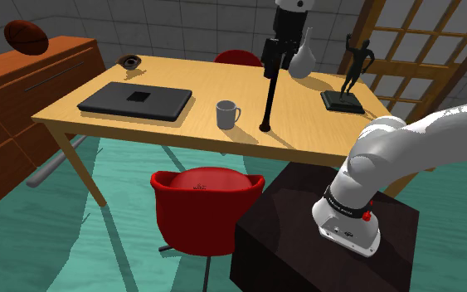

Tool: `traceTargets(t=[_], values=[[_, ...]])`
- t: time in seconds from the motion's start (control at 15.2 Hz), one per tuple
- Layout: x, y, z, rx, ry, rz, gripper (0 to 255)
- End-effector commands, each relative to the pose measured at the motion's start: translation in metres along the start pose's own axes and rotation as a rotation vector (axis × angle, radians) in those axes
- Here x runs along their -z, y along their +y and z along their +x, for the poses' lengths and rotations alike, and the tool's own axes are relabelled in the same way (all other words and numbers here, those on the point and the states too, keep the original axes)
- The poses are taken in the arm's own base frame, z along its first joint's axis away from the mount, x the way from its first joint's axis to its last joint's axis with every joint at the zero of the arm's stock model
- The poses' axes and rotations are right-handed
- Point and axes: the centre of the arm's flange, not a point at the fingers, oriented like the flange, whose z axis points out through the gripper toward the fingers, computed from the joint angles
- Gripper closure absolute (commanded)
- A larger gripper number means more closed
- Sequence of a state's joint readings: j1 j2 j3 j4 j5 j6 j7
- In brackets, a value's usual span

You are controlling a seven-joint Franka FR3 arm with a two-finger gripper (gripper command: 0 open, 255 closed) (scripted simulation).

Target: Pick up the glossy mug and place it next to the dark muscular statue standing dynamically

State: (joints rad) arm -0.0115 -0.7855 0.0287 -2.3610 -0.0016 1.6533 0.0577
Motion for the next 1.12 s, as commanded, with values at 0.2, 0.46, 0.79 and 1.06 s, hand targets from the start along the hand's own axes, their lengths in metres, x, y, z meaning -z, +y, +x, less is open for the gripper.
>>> traceTargets(t=[0.2,0.46,0.79,1.06], values=[[-0.029,-0.001,0.027,0.021,-0.003,-0.005,0],[-0.067,-0.003,0.064,0.048,-0.006,-0.012,0],[-0.116,-0.007,0.109,0.083,-0.01,-0.021,0],[-0.155,-0.011,0.145,0.111,-0.014,-0.028,0]])
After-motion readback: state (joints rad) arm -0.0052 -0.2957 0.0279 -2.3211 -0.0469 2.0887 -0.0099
